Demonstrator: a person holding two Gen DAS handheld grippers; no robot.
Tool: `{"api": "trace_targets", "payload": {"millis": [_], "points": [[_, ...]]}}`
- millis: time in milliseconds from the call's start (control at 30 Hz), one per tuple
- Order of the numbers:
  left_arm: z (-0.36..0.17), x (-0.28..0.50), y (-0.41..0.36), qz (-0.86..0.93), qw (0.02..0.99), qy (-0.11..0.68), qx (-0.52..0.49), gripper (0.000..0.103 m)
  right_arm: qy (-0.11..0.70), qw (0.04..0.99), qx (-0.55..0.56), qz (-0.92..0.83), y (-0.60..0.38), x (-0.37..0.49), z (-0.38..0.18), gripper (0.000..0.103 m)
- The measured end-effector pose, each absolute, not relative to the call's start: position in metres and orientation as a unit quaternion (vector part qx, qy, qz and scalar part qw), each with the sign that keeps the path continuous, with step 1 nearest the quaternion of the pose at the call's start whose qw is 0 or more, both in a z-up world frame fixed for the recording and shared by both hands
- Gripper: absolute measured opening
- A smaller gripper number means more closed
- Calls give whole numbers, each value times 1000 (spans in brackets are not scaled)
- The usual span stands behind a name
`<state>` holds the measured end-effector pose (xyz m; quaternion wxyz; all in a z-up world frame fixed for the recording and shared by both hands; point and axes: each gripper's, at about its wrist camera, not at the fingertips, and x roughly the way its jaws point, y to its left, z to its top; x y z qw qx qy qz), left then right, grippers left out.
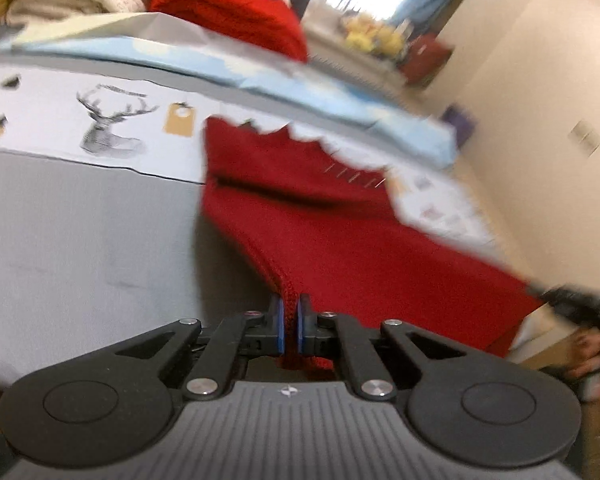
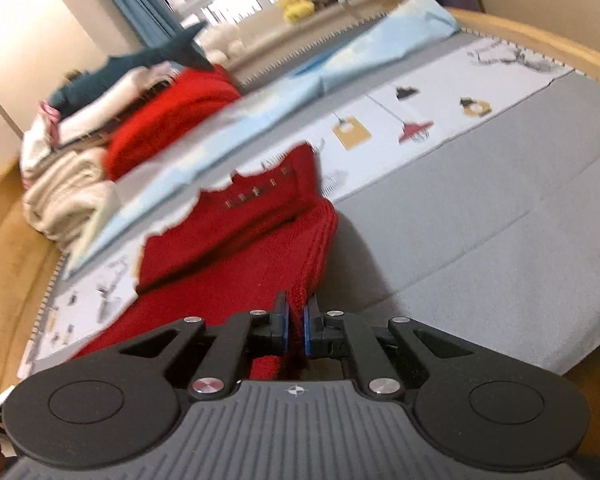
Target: Fold small clothes
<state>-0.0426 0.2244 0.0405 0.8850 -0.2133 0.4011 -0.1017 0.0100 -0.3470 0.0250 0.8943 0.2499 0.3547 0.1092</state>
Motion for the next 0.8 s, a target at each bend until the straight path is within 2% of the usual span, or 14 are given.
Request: {"api": "trace_targets", "payload": {"millis": [167,300,567,667,733,800], "points": [[67,-60,251,-108,880,371,-277,5,329,887,306,106,-387,-21,53,6],[56,-19,266,-96,877,377,-282,5,323,881,331,101,-402,-17,61,6],[-17,141,293,-34,855,451,-253,7,379,877,289,59,-366,133,18,6],[-39,161,299,1,868,429,-250,13,380,888,253,53,-348,180,-5,10],[-58,159,305,6,862,427,-272,33,383,894,232,25,-343,192,-20,12],[-70,162,306,15,835,464,-297,34,400,883,245,11,-349,197,-30,17]]}}
